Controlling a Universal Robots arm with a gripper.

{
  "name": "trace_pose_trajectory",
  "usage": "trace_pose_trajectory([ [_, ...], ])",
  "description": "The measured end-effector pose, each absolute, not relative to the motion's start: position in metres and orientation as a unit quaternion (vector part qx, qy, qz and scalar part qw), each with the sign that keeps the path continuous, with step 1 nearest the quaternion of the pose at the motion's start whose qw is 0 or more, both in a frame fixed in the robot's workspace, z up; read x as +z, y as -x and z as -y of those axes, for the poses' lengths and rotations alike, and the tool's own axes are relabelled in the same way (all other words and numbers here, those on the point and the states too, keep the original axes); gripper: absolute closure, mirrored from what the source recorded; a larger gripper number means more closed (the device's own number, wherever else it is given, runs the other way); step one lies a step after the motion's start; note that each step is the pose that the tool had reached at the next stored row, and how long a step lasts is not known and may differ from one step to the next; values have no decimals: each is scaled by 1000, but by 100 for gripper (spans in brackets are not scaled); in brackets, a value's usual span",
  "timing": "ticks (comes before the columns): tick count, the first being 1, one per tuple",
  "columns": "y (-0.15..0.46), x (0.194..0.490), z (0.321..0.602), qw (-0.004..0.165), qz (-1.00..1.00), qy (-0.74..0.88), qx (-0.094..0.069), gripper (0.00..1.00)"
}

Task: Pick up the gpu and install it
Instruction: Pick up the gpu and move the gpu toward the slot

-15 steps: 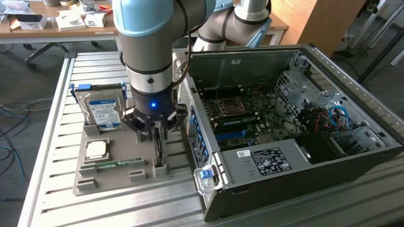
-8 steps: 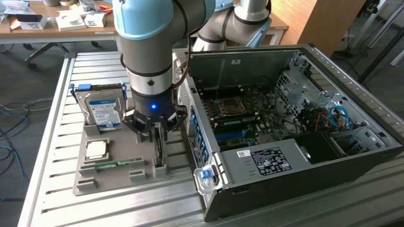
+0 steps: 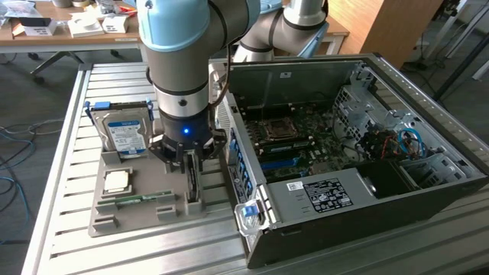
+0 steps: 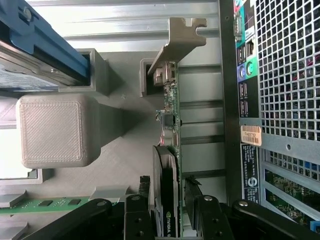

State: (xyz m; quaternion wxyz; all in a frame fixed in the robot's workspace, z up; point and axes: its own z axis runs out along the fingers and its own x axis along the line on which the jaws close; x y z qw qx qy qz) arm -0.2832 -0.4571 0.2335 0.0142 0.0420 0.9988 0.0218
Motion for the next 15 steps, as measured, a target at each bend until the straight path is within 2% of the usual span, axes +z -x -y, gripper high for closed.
trace_pose_trajectory([
  [15,283,230,457,14,-999,-42,22,59],
])
